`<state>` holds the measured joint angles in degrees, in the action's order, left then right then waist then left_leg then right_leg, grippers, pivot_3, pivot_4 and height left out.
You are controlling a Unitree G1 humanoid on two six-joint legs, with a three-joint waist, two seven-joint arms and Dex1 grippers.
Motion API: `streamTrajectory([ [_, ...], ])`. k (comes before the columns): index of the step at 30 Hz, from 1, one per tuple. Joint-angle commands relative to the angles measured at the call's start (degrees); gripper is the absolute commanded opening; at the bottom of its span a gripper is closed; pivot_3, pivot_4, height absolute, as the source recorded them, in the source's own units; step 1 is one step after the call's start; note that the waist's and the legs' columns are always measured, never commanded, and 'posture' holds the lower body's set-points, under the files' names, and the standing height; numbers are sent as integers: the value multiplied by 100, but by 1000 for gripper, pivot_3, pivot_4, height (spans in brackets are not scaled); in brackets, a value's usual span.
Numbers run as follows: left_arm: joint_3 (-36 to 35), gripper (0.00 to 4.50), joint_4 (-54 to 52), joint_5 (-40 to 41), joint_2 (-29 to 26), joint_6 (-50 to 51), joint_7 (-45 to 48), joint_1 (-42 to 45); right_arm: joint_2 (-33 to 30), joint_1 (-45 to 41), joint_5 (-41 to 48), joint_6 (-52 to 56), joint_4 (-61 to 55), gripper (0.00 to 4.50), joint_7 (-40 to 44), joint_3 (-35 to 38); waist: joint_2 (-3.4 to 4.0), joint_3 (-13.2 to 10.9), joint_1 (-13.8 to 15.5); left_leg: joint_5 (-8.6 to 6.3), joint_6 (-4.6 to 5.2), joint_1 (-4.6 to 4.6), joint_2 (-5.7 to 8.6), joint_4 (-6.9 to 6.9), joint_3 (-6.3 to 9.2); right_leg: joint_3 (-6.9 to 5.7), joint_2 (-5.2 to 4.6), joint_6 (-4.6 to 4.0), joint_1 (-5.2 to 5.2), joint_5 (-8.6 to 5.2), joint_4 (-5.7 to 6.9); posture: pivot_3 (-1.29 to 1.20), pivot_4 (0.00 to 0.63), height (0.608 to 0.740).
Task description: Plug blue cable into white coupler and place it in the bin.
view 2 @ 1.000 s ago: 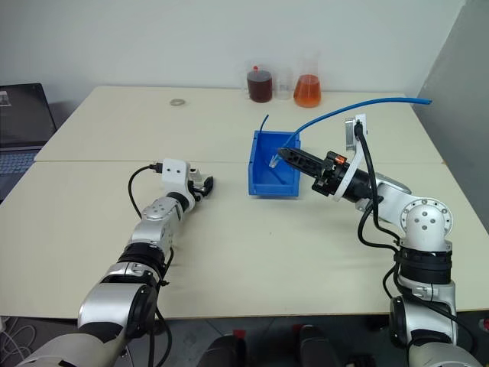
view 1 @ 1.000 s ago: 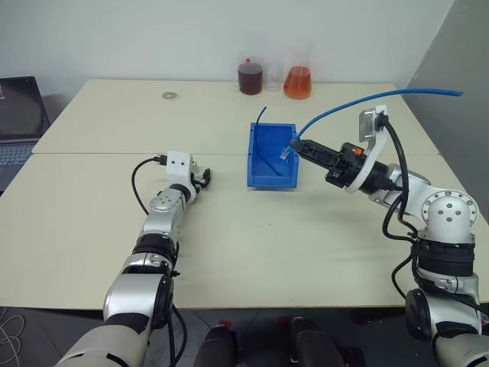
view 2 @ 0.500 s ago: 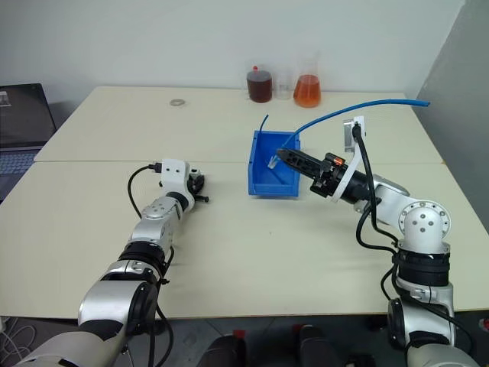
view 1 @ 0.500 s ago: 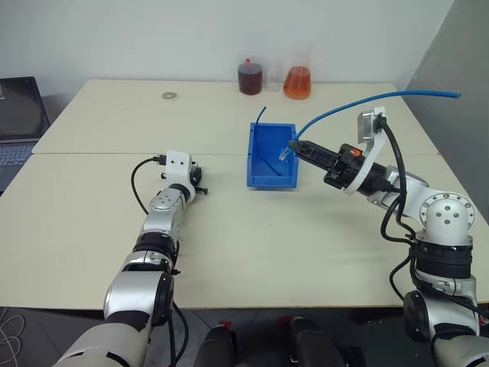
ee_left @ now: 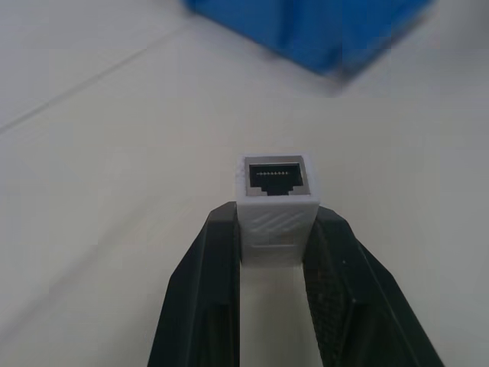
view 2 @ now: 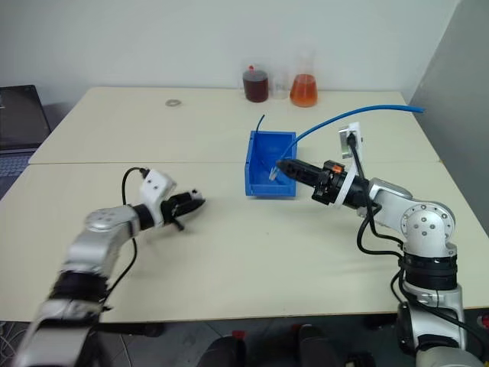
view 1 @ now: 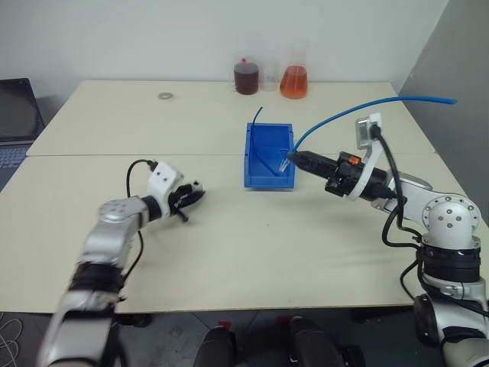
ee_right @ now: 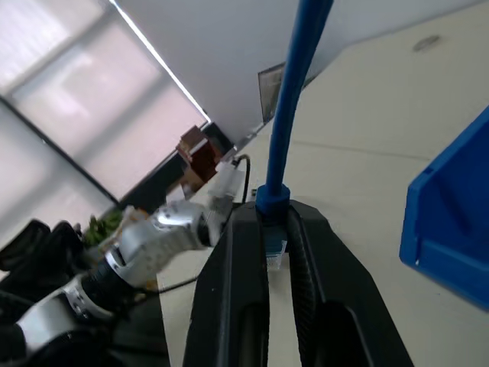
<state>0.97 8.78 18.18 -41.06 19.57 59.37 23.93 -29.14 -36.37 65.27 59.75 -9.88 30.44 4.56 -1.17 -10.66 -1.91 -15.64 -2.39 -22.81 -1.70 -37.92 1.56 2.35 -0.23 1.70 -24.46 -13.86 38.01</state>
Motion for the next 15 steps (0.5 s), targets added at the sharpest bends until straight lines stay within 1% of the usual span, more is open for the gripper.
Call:
streamTrajectory([
  [1,259,797,-648,232,98,17,482,58,-59,-61,-460,-304,-172,110,683,-372,0,0,57,0,0,2,2,-4,3,-4,0,1,7,-1,0,0,150,740],
  [4,652,797,-380,-1,592,-600,628,214,-97,-130,-1096,-732,-89,110,1162,-808,0,0,58,0,1,4,4,-16,-1,2,0,10,14,1,-4,0,150,740],
  [6,924,797,78,-333,853,-1227,742,360,-146,-130,-1516,-1050,-81,110,1486,-1078,-1,0,56,1,1,7,6,-22,-5,5,0,17,19,5,-8,0,150,740],
  [8,1079,797,573,-539,1059,-1747,862,479,-106,-126,-1751,-1236,-19,110,1642,-1175,-1,1,45,1,1,8,7,-23,-5,5,0,16,19,7,-7,0,150,740],
  [12,1242,797,1643,-781,1334,-2700,1180,754,-97,-62,-2415,-1908,-43,110,2062,-1484,-1,1,-9,1,1,7,2,-19,-6,10,9,9,12,8,-3,0,150,740],
  [15,1288,797,2153,-879,1422,-3082,1435,910,-36,71,-2825,-2366,-79,110,2311,-1706,-1,1,-7,1,2,9,-1,-17,-5,8,13,5,10,6,0,0,150,740],
])
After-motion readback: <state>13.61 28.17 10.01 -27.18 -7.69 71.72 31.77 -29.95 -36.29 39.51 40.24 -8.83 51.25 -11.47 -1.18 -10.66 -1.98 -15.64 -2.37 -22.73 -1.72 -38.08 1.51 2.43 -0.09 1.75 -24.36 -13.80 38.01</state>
